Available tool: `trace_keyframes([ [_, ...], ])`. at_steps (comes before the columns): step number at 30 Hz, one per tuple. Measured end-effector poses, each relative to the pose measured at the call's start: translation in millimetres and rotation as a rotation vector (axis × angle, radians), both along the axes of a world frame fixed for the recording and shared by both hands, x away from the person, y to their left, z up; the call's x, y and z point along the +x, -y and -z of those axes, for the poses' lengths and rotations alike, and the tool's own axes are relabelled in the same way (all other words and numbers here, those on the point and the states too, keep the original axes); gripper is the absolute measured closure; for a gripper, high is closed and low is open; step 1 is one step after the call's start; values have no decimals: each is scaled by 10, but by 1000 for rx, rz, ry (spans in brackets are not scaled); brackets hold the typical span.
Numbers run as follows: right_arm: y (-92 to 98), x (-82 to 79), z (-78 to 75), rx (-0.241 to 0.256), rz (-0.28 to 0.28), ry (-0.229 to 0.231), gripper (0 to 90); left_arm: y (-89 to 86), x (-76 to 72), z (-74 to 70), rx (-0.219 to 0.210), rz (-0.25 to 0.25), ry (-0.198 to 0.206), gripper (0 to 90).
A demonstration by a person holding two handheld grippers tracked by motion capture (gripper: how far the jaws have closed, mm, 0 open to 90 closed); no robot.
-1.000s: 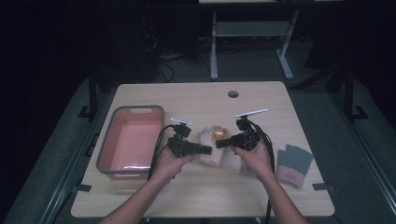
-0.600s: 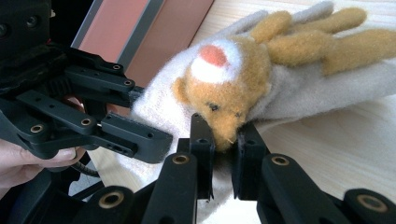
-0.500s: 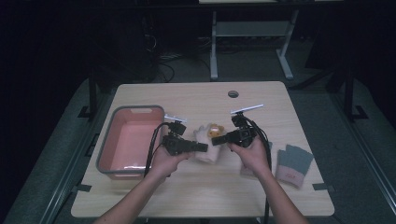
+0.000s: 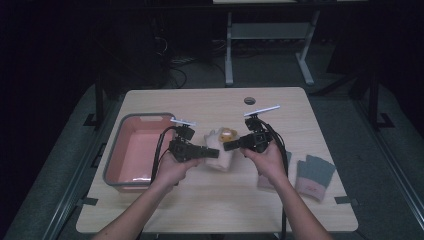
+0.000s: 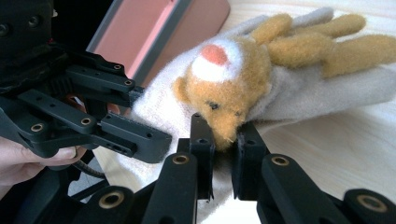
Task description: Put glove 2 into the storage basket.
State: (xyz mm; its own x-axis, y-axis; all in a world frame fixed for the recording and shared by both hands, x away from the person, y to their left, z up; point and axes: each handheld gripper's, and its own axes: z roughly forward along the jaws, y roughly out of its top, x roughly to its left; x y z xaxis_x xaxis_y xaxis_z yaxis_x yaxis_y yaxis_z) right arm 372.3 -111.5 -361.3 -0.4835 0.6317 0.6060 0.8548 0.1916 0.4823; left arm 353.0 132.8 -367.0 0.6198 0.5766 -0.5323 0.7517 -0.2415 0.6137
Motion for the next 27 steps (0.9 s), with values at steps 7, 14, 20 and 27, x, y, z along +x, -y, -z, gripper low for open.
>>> trace_keyframes([
  [7,-54,43,-146,3,-11,25,809,-71,25,-120,-15,-8,12,671],
  [14,-141,101,-272,11,-21,42,810,-178,65,-254,-15,-14,33,671],
  [20,-251,157,-355,30,-34,59,810,-304,80,-354,-14,-28,47,671],
  [27,-395,225,-467,48,-50,76,811,-474,109,-487,-21,-49,57,672],
])
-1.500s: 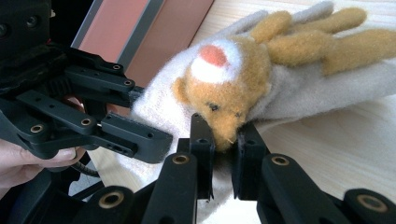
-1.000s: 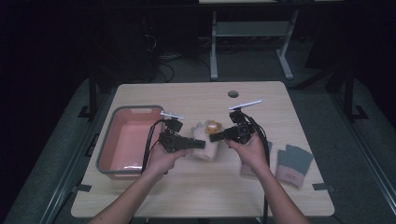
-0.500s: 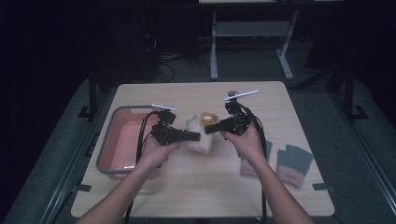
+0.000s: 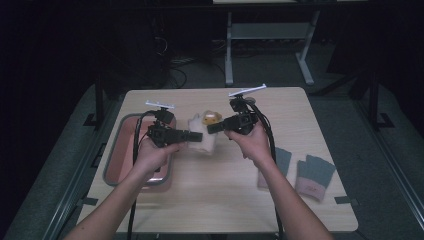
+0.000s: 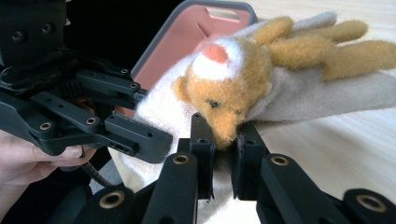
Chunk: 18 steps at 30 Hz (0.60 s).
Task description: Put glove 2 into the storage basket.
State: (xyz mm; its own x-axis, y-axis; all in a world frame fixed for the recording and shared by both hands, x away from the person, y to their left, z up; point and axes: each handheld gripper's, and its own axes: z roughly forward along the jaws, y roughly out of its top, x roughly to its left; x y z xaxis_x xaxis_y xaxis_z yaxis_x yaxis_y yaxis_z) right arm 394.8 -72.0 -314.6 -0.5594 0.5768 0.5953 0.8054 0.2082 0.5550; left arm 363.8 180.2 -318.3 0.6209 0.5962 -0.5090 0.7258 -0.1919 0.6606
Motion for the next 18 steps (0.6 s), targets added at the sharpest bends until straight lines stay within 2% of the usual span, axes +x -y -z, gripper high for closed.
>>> trace_keyframes([
  [10,-250,113,-163,22,-43,27,811,-251,3,-158,-9,-41,11,671],
  [18,-475,177,-232,30,-86,26,811,-458,-32,-235,-6,-76,16,672],
])
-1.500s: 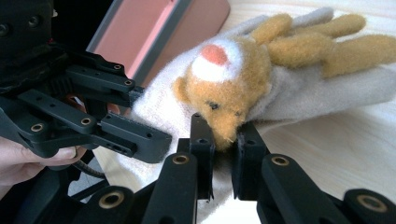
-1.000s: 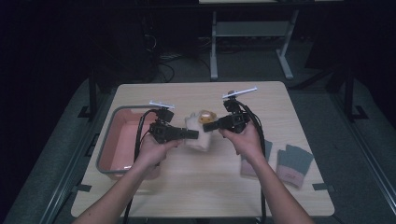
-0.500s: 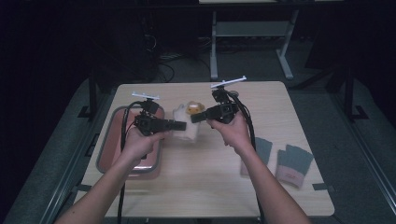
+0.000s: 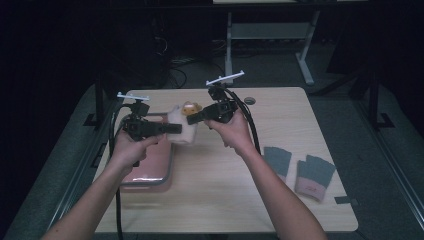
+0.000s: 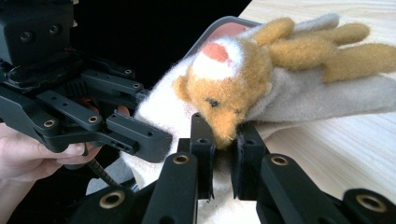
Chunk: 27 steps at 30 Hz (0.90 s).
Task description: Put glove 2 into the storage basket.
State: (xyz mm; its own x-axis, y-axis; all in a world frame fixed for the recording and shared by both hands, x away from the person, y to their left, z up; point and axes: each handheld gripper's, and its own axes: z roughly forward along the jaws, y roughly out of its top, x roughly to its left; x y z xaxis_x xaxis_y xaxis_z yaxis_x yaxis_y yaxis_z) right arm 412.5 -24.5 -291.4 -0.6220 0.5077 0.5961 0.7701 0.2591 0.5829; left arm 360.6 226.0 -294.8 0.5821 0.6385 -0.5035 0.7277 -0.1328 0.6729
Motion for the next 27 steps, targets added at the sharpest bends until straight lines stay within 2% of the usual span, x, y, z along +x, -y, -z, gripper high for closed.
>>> trace_keyframes([
  [7,-145,43,-33,3,-30,2,811,-145,-24,-32,6,-20,13,672],
  [27,-586,107,-53,1,-101,-7,811,-540,-136,-51,-1,-81,0,672],
])
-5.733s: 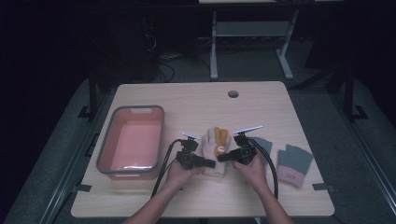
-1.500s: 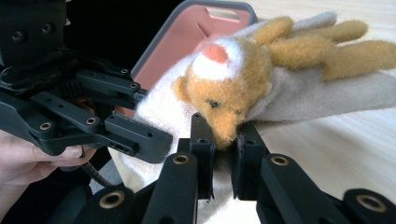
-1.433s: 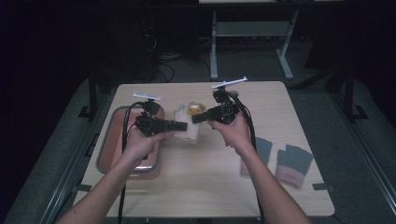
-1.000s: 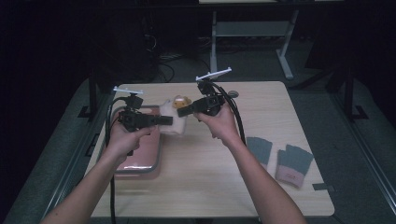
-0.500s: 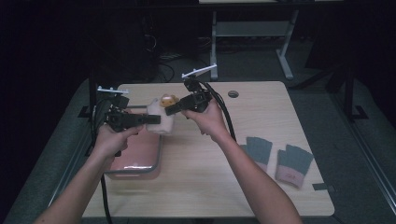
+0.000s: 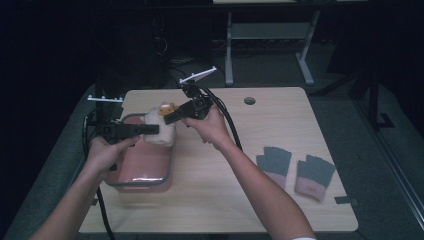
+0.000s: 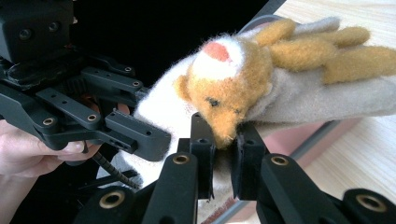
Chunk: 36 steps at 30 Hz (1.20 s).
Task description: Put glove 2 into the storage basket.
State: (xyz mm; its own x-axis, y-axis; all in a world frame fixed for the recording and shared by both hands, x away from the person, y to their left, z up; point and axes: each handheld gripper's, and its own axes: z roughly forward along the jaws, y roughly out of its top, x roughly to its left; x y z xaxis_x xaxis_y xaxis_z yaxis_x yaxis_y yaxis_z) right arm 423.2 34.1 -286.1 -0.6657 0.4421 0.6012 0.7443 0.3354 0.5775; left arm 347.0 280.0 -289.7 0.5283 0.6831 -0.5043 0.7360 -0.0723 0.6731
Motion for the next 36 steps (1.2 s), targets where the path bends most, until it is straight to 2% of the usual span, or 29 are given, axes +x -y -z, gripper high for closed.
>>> trace_keyframes([
  [20,-422,78,101,4,-67,-48,811,-366,-71,77,3,-58,-30,673],
  [30,-569,119,265,2,-86,-75,811,-485,-64,212,14,-72,-64,673],
  [36,-664,138,419,-3,-95,-100,811,-554,-58,340,24,-80,-99,673],
])
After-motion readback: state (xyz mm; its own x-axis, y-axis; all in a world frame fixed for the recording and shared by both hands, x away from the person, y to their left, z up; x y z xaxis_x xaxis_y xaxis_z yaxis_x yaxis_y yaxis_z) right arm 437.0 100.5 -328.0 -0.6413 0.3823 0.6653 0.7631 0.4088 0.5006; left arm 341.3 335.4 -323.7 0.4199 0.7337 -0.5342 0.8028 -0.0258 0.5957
